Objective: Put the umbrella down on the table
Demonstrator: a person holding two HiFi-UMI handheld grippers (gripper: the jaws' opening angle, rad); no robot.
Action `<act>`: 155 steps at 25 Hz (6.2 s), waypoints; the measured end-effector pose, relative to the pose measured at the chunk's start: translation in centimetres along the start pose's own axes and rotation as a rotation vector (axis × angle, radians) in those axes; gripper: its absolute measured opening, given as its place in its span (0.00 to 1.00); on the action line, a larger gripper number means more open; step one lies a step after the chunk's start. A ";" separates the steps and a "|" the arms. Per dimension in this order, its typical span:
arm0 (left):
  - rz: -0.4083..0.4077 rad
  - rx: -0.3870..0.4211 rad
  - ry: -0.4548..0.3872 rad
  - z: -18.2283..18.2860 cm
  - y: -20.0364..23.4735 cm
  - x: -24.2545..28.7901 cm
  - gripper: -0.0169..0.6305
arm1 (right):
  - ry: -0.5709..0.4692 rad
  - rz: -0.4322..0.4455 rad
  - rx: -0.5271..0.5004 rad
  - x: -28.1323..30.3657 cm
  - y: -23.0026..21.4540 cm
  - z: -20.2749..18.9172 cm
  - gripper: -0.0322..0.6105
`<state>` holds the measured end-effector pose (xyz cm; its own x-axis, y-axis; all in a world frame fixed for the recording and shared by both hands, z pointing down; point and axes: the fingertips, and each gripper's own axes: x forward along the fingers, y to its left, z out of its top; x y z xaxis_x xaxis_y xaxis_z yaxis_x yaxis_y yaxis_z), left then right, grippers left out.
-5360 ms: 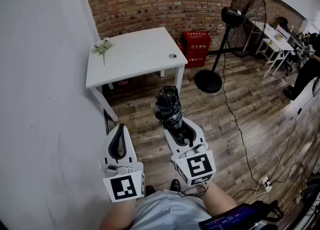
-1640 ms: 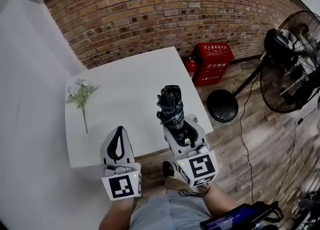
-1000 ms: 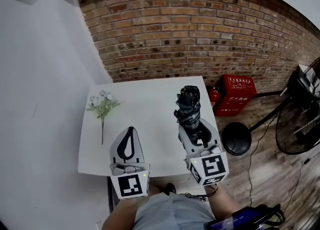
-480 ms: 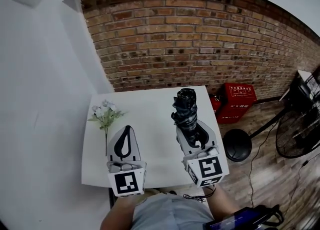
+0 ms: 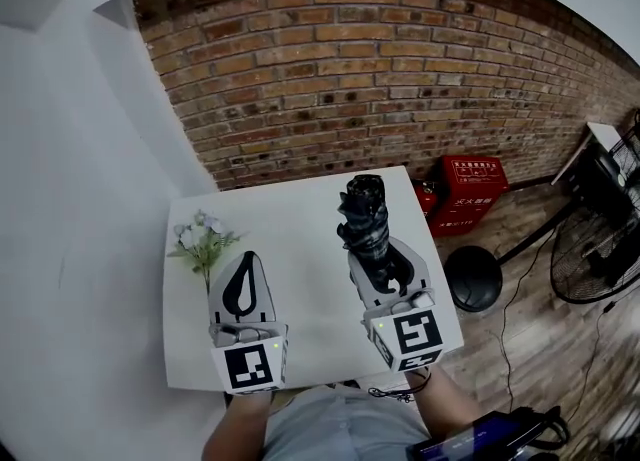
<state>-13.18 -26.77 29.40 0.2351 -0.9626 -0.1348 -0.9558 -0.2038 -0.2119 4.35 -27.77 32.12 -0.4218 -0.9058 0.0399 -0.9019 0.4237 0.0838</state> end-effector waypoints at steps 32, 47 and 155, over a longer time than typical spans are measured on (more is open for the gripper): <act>-0.026 -0.043 0.167 -9.4 1.0 3.2 0.03 | 0.254 -0.018 0.064 3.8 -0.9 -11.5 0.35; -0.025 -0.048 0.199 -11.0 0.9 4.4 0.03 | 0.355 -0.016 0.077 5.2 -1.6 -16.7 0.35; 0.057 0.002 0.027 1.1 0.9 0.2 0.03 | 0.050 0.064 0.006 1.0 -0.1 -1.6 0.06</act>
<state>-13.78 -26.89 28.14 0.1756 -0.9771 -0.1202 -0.9671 -0.1484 -0.2066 4.18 -28.67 33.71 -0.4738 -0.8755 0.0945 -0.8738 0.4808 0.0733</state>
